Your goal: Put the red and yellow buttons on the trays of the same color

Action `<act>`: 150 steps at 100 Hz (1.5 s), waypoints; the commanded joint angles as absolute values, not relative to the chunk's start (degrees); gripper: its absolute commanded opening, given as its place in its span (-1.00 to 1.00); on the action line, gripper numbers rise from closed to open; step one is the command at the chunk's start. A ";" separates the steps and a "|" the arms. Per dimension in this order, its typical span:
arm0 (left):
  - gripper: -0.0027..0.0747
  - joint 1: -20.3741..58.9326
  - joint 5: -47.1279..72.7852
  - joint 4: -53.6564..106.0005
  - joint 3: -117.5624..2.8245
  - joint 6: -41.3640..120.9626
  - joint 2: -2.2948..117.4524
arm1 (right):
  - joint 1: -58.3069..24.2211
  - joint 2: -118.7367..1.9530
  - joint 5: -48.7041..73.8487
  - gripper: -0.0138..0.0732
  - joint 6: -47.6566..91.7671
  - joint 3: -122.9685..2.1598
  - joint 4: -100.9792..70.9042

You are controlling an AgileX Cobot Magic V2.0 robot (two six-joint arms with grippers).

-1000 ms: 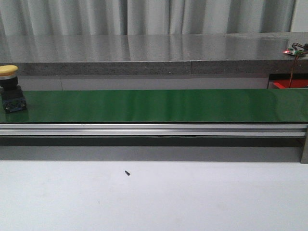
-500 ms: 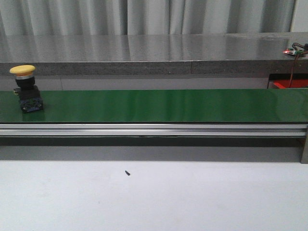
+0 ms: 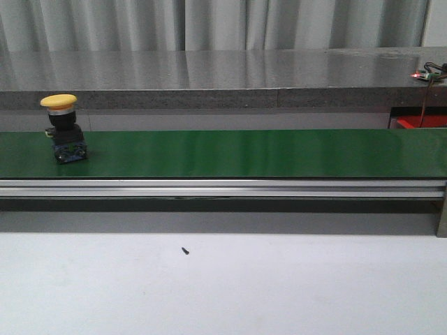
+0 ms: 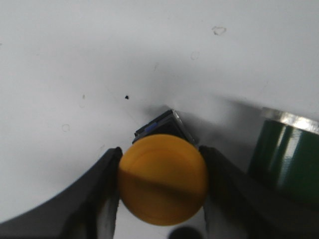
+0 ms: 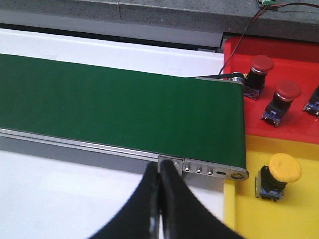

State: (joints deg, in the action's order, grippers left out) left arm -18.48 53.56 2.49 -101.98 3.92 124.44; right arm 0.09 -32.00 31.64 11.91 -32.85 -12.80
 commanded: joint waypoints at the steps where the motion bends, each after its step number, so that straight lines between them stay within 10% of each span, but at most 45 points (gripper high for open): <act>1: -0.27 -18.62 53.16 2.90 -103.69 3.47 119.55 | 0.00 -31.88 28.01 -0.84 12.38 -34.31 -12.85; 150: -0.24 -11.14 67.77 3.95 -100.57 2.70 107.32 | 0.00 -31.88 28.01 -0.84 12.38 -34.31 -12.85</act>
State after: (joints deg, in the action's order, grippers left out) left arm -11.41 69.16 3.21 -99.34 2.83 110.66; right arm 0.09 -32.00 31.64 11.91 -32.85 -12.80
